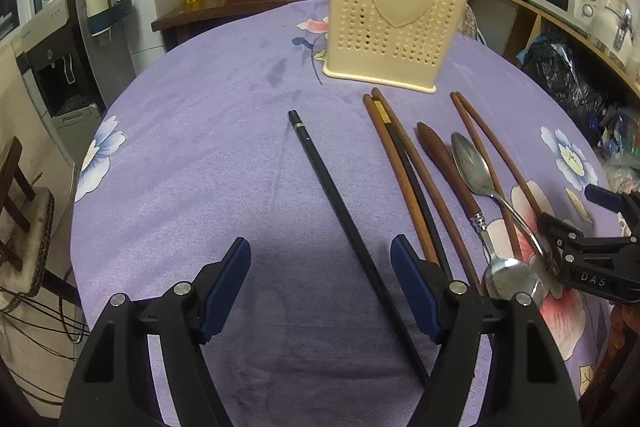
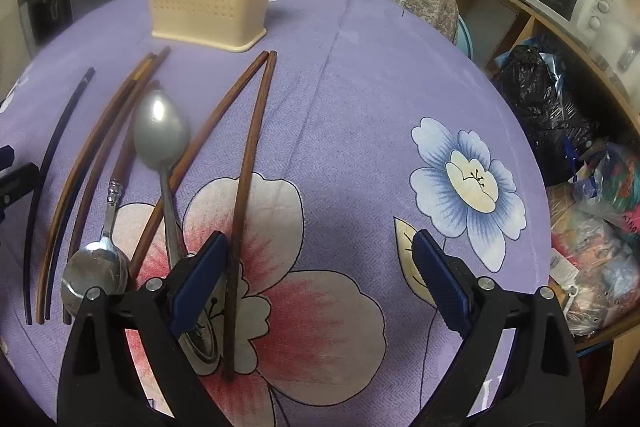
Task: Organize utensils
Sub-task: 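Move both tools back down toward the remaining utensils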
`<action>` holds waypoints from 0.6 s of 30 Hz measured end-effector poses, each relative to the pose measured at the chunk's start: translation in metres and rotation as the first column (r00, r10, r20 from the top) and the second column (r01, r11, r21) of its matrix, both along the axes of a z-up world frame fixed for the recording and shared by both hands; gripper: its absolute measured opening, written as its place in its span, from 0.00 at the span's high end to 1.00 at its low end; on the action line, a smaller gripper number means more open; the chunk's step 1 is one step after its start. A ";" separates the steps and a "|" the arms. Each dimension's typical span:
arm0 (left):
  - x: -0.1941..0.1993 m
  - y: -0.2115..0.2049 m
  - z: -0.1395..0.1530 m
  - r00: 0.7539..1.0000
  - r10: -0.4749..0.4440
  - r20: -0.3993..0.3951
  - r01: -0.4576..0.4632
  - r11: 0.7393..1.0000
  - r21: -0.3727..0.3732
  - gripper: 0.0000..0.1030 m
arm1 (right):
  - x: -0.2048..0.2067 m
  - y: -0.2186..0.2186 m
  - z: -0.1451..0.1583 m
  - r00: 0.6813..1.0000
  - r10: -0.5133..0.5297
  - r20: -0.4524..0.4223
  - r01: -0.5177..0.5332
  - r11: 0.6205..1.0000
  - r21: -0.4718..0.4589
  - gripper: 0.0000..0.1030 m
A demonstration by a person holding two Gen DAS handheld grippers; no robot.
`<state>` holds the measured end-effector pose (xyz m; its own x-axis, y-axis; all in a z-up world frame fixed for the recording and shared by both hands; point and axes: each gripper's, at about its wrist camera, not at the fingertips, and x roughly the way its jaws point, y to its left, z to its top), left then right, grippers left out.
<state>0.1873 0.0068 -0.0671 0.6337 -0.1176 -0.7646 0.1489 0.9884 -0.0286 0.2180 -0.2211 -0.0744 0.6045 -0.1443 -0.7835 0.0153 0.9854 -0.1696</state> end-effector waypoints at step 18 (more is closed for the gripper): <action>-0.007 0.020 -0.005 0.999 0.019 -0.030 -0.017 0.997 0.069 0.34 | 0.001 -0.011 -0.002 1.000 0.017 0.016 -0.018 0.999 0.032 0.12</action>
<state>0.1799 0.0263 -0.0721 0.6115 -0.0528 -0.7895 0.1312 0.9907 0.0354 0.2187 -0.2322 -0.0761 0.6186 -0.1081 -0.7783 0.0003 0.9905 -0.1373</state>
